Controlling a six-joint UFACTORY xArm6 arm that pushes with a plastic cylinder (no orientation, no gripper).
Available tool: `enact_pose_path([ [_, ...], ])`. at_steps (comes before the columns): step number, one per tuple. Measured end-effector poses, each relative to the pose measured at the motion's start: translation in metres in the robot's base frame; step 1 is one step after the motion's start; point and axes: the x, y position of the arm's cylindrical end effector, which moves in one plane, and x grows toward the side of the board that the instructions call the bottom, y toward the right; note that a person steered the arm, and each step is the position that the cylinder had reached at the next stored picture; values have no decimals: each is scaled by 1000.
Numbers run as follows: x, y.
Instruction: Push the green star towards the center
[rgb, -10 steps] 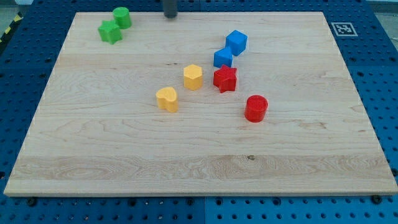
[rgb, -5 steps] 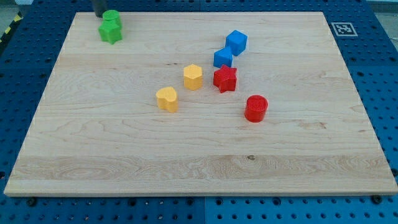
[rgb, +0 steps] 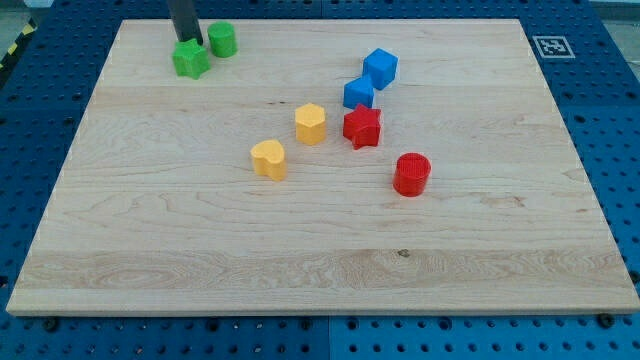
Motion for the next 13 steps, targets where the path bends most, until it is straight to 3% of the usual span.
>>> enact_pose_path([
  [5, 21, 20],
  [9, 30, -32],
  [11, 54, -34],
  [13, 44, -16],
])
